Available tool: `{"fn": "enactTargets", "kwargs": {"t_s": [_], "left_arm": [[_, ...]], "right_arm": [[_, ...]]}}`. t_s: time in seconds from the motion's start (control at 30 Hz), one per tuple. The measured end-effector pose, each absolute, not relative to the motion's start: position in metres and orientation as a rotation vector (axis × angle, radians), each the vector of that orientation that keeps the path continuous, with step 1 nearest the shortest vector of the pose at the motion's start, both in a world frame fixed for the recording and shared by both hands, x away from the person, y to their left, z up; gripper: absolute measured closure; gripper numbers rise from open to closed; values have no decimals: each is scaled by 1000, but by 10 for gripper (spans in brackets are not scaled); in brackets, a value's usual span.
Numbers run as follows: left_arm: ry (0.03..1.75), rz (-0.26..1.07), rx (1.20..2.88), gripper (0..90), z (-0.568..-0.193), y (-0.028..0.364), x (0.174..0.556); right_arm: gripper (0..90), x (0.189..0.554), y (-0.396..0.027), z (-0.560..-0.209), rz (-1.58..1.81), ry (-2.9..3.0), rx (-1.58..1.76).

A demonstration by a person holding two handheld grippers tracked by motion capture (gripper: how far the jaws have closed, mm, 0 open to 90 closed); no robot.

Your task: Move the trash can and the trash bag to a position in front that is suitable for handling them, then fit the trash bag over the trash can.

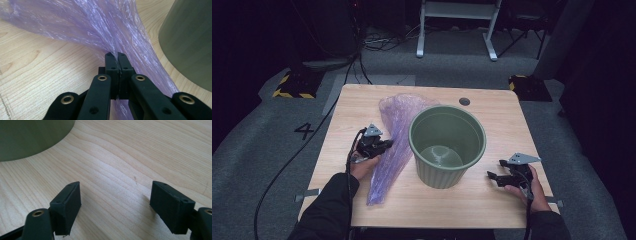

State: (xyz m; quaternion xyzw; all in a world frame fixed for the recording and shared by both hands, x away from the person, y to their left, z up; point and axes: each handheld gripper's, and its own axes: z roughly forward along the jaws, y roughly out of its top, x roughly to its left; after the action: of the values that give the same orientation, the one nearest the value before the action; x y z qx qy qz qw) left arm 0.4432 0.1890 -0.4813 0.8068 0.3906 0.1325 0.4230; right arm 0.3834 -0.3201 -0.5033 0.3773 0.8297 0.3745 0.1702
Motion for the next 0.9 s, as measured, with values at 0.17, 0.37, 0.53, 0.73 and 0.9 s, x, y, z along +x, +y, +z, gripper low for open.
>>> {"fn": "enactTargets", "kwargs": {"t_s": [0.17, 0.37, 0.53, 0.73, 0.9], "left_arm": [[995, 330, 2013, 891, -483, 191, 446], [989, 331, 2013, 891, -482, 190, 446], [991, 347, 1999, 891, -479, 192, 444], [1001, 359, 1961, 892, -473, 197, 446], [1010, 363, 1926, 892, -466, 201, 447]], "right_arm": [[247, 384, -320, -503, 1063, 2357, 1074], [247, 384, -320, -503, 1063, 2357, 1073], [247, 384, -320, -503, 1063, 2357, 1073], [246, 384, -320, -503, 1062, 2356, 1073], [246, 383, -320, -503, 1061, 2355, 1074]]}}
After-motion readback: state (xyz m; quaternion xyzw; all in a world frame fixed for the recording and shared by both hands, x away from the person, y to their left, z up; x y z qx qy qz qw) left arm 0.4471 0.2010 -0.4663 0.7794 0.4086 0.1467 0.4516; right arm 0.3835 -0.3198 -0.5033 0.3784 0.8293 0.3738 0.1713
